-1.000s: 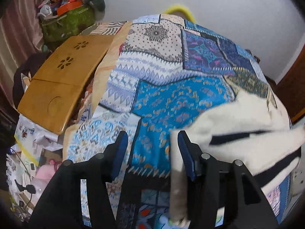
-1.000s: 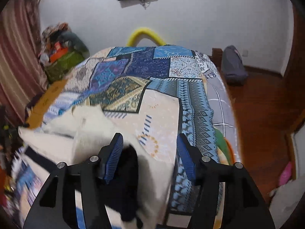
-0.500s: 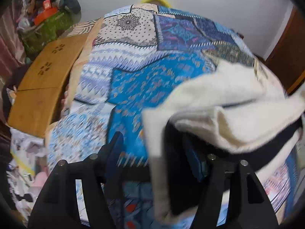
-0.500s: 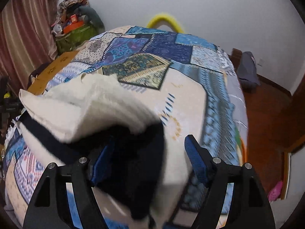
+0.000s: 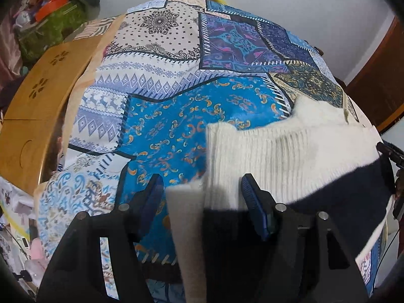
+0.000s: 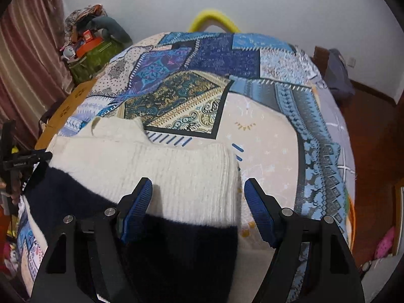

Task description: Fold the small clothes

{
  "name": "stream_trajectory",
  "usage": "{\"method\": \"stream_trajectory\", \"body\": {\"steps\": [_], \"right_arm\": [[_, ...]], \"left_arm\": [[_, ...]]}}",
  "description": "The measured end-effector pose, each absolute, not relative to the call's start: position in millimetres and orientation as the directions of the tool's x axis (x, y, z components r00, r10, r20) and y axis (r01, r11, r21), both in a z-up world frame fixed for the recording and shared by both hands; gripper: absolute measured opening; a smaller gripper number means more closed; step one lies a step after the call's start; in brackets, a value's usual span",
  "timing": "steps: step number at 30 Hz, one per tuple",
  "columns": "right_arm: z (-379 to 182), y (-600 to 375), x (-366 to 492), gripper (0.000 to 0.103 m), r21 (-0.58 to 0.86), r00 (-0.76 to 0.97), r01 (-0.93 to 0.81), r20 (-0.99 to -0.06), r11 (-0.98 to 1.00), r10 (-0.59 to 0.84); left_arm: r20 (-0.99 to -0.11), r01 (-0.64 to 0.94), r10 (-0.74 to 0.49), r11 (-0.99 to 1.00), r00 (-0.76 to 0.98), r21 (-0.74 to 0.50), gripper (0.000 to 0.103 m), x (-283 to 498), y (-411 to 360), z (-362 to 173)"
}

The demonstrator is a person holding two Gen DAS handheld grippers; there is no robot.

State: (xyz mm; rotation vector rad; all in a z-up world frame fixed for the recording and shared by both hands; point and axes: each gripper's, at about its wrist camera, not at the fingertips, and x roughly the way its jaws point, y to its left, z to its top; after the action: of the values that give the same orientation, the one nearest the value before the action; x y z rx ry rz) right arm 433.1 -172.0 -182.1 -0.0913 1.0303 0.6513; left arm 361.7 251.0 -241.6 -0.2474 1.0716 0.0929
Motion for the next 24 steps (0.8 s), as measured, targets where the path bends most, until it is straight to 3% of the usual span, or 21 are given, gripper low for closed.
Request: {"method": "stream_trajectory", "body": {"steps": [1, 3, 5, 6, 7, 9, 14, 20, 22, 24], "right_arm": [[-183.2, -172.5, 435.0, 0.060, 0.230, 0.344, -0.536, -0.819, 0.812, 0.459], [-184.7, -173.5, 439.2, 0.047, 0.256, 0.331, -0.529, -0.815, 0.809, 0.475], [-185.4, -175.0, 442.0, 0.031, 0.279, 0.325, -0.522, -0.808, 0.806, 0.491], [-184.9, -174.8, 441.8, 0.018, 0.281, 0.328, -0.522, -0.805, 0.805, 0.494], [-184.1, -174.6, 441.1, 0.010, 0.275, 0.335, -0.523, -0.804, 0.807, 0.491], [-179.7, -174.0, 438.1, 0.008, 0.253, 0.355, -0.537, -0.798, 0.805, 0.488], [-160.0, -173.0, 433.3, 0.007, 0.202, 0.430, -0.565, -0.756, 0.800, 0.494], [-170.9, -157.8, 429.7, 0.012, 0.101, 0.439, -0.563, -0.805, 0.820, 0.400], [-163.8, -156.1, 421.2, 0.031, 0.065, 0.472, -0.565, -0.792, 0.822, 0.387], [-152.9, -155.4, 411.7, 0.046, 0.053, 0.497, -0.569, -0.773, 0.821, 0.394]], "left_arm": [[-0.875, -0.196, -0.048, 0.967, 0.483, -0.161, 0.061, 364.1, 250.7, -242.5], [-0.865, -0.189, -0.066, 0.965, 0.497, -0.182, 0.036, 368.7, 248.2, -243.0], [-0.861, -0.172, -0.090, 0.964, 0.501, -0.201, 0.018, 371.7, 243.5, -243.4], [-0.860, -0.174, -0.067, 0.968, 0.507, -0.178, 0.011, 371.6, 240.4, -242.1], [-0.856, -0.171, -0.042, 0.974, 0.516, -0.151, 0.007, 371.0, 236.7, -240.1], [-0.842, -0.163, -0.012, 0.979, 0.540, -0.118, 0.007, 368.1, 231.7, -234.1], [-0.791, -0.220, 0.057, 0.970, 0.609, -0.100, 0.006, 357.5, 243.8, -209.2], [-0.855, -0.210, 0.053, 0.976, 0.516, -0.066, 0.007, 366.2, 242.5, -235.2], [-0.855, -0.194, 0.082, 0.981, 0.511, -0.022, 0.008, 361.0, 234.4, -236.3], [-0.849, -0.186, 0.100, 0.983, 0.518, 0.002, 0.023, 353.7, 227.9, -230.6]]}}
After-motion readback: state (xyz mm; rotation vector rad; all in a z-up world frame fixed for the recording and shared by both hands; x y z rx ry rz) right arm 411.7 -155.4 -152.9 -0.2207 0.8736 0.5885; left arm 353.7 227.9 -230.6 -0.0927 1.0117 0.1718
